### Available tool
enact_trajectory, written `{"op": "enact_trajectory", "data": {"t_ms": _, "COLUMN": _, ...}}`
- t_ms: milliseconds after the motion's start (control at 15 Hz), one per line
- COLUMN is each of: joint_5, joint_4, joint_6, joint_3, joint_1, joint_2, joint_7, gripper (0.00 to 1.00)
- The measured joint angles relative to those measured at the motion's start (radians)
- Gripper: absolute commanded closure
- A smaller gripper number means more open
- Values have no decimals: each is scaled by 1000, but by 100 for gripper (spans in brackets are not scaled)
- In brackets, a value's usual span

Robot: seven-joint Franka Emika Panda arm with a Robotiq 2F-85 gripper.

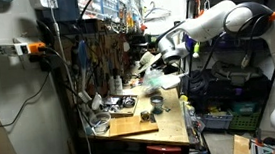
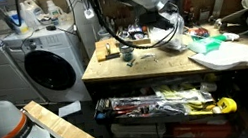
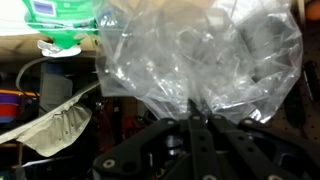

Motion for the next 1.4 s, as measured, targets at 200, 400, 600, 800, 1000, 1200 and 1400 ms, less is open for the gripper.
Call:
{"op": "enact_trajectory", "data": {"t_ms": 200, "joint_5": 228, "joint_4": 121, "joint_6": -1, "joint_3": 14, "joint_1": -18, "joint_2": 86, "joint_7": -203, "gripper": 100}}
{"op": "enact_trajectory", "data": {"t_ms": 400, "joint_5": 447, "joint_4": 176, "joint_6": -40, "joint_3": -7, "joint_1": -23, "joint_2": 181, "joint_7": -409, "gripper": 100}}
{"op": "enact_trajectory", "data": {"t_ms": 600, "joint_5": 585, "joint_4": 175, "joint_6": -125, "joint_3": -41, "joint_1": -23, "joint_2": 263, "joint_7": -558, "gripper": 100}}
{"op": "enact_trajectory", "data": {"t_ms": 800, "joint_5": 628, "joint_4": 172, "joint_6": -189, "joint_3": -51, "joint_1": -22, "joint_2": 323, "joint_7": -623, "gripper": 100}}
{"op": "enact_trajectory", "data": {"t_ms": 1000, "joint_5": 629, "joint_4": 175, "joint_6": -206, "joint_3": -51, "joint_1": -19, "joint_2": 337, "joint_7": -642, "gripper": 100}}
{"op": "enact_trajectory", "data": {"t_ms": 1200, "joint_5": 611, "joint_4": 174, "joint_6": -205, "joint_3": -51, "joint_1": -14, "joint_2": 335, "joint_7": -653, "gripper": 73}}
{"op": "enact_trajectory", "data": {"t_ms": 1400, "joint_5": 541, "joint_4": 171, "joint_6": -189, "joint_3": -49, "joint_1": -9, "joint_2": 330, "joint_7": -651, "gripper": 52}}
